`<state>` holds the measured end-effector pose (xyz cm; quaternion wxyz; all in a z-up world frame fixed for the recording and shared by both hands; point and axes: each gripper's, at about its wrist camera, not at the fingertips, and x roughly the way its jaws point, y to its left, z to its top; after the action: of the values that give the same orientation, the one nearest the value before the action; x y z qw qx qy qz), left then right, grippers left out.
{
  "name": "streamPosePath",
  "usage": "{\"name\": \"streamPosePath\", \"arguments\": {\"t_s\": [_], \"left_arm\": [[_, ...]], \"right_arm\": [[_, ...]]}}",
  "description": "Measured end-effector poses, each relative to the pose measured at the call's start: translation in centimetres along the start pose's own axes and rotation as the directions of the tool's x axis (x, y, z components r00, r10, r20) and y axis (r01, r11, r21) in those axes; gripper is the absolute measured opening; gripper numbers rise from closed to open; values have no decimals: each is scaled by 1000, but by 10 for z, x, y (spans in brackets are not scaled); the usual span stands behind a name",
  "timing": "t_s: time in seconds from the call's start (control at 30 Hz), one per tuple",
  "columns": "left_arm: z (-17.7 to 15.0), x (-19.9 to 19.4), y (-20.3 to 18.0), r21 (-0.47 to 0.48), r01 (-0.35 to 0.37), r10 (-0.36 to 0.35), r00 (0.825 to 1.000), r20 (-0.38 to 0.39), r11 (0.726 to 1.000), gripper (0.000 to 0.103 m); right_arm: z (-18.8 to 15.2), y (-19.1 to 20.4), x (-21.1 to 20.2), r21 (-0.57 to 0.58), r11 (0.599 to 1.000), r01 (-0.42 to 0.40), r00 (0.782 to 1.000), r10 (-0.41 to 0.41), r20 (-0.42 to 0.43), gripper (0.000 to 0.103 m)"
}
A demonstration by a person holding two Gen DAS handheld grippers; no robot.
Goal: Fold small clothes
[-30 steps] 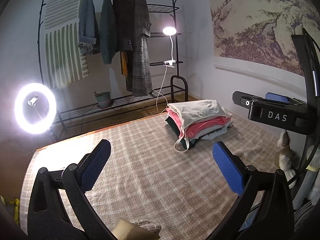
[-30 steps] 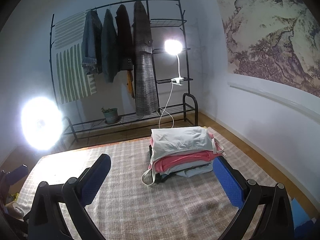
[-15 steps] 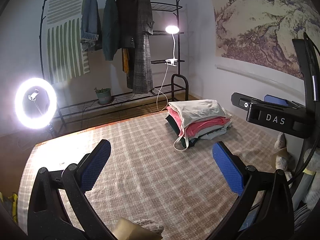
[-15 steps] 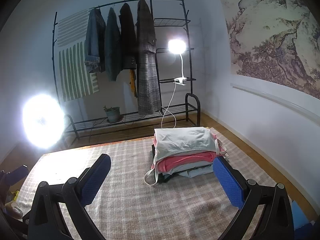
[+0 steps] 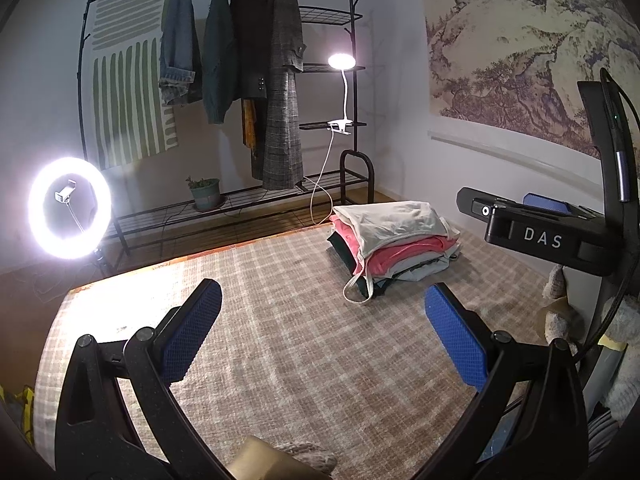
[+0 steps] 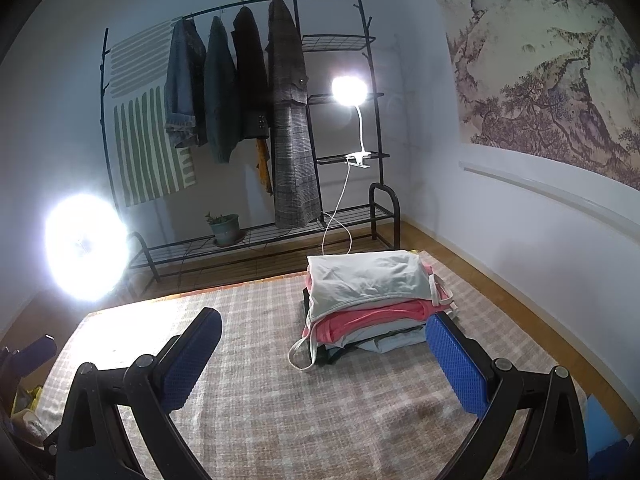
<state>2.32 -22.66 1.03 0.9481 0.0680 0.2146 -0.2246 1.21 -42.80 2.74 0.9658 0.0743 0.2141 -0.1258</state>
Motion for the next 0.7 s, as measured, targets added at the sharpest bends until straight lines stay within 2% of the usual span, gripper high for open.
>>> {"name": "streamPosePath", "arguments": {"t_s": [0.7], "left_arm": [[3,-1,-9,-12,-24,24,1000,7,1000,103]], "right_arm": [[-2,2,2,-6,1000,-7,1000,7,-11,103]]}}
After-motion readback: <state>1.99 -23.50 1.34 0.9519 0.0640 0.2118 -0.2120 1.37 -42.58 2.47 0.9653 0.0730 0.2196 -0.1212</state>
